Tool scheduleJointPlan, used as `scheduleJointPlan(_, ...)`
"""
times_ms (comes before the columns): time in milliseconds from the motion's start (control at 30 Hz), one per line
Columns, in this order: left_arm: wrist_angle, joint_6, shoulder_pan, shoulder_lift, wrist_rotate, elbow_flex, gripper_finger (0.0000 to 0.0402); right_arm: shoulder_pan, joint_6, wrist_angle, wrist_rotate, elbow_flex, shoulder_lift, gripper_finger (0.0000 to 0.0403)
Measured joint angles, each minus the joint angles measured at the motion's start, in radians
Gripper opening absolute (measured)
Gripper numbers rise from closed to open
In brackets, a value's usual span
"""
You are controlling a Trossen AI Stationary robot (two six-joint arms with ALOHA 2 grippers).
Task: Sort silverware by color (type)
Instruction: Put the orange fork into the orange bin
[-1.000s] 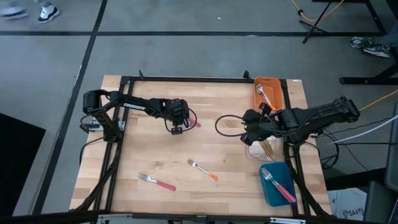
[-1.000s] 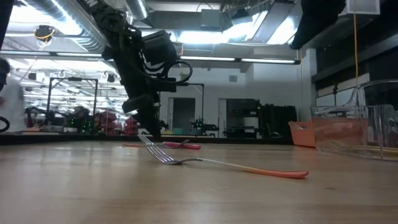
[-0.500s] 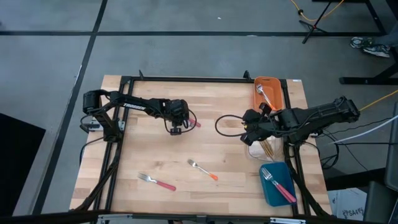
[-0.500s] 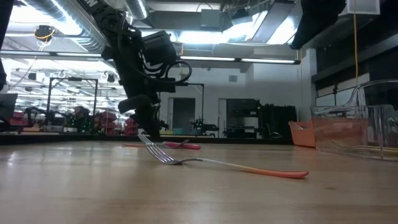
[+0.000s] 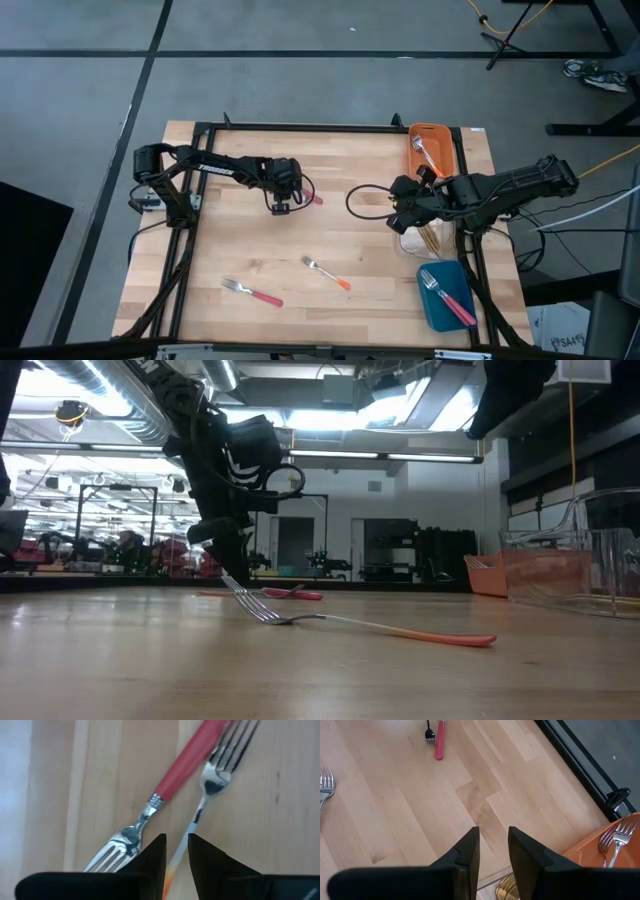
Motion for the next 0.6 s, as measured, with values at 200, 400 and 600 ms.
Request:
scheduleJointPlan(200,0.000,0.000,0.026,0.000,0.024,0.000,0.0074,0.000,0.000,0.000,0.000,0.000,0.000,0.0090)
scheduleJointPlan(400,0.001,0.002,0.038,0.000,0.051,-0.024,0.0074,0.000,0.000,0.000,0.000,0.000,0.000,0.0090)
scheduleJointPlan(600,0.042,0.024,0.035,-0.004,0.046,-0.079,0.0074,0.000,0.000,0.000,0.000,0.000,0.000,0.0090)
